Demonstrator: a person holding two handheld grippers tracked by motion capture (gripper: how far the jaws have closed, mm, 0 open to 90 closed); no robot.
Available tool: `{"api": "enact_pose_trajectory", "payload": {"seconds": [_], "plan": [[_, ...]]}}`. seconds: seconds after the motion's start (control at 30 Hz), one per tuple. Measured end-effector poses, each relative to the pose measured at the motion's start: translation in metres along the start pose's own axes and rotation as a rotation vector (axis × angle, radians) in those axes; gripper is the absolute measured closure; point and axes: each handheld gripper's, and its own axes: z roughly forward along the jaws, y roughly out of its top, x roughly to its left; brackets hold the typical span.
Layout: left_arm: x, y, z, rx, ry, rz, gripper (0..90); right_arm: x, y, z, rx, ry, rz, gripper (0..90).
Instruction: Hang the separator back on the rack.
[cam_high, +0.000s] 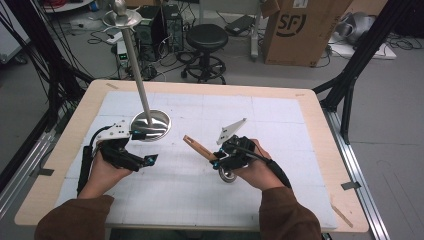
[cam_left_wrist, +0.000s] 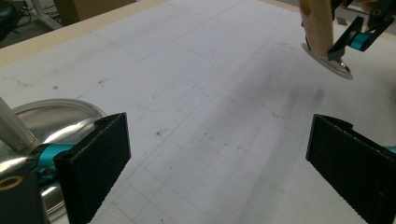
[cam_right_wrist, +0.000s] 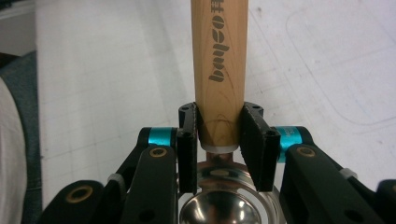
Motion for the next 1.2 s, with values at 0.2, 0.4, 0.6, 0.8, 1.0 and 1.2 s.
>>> {"api": "enact_pose_trajectory", "payload": {"seconds": [0.2,0.4,0.6,0.8,1.0,1.2], "plan": [[-0.001,0.0,0.0,-0.005,-0.006,0.004,7.0,0.004,-0.005,-0.01,-0.07,0.001,-0.001,68.8],[0.0,0.0,0.0,-0.007,-0.023,0.007,7.0,0.005,-0.019,-0.014,-0.133,0.006,0.02,68.8],[-0.001,0.0,0.0,-0.012,-0.025,0.011,7.0,0.007,-0.031,-0.018,-0.185,0.003,0.041,68.8],[-0.003,0.001,0.001,-0.015,-0.031,0.019,7.0,0.007,-0.037,-0.02,-0.228,0.021,0.049,68.8],[-0.003,0.002,0.0,-0.036,-0.04,0.024,7.0,0.007,-0.036,-0.017,-0.253,0.043,0.033,68.8],[-0.005,0.007,-0.002,-0.067,-0.064,0.023,7.0,0.008,-0.033,-0.019,-0.283,0.054,0.01,68.8]]}}
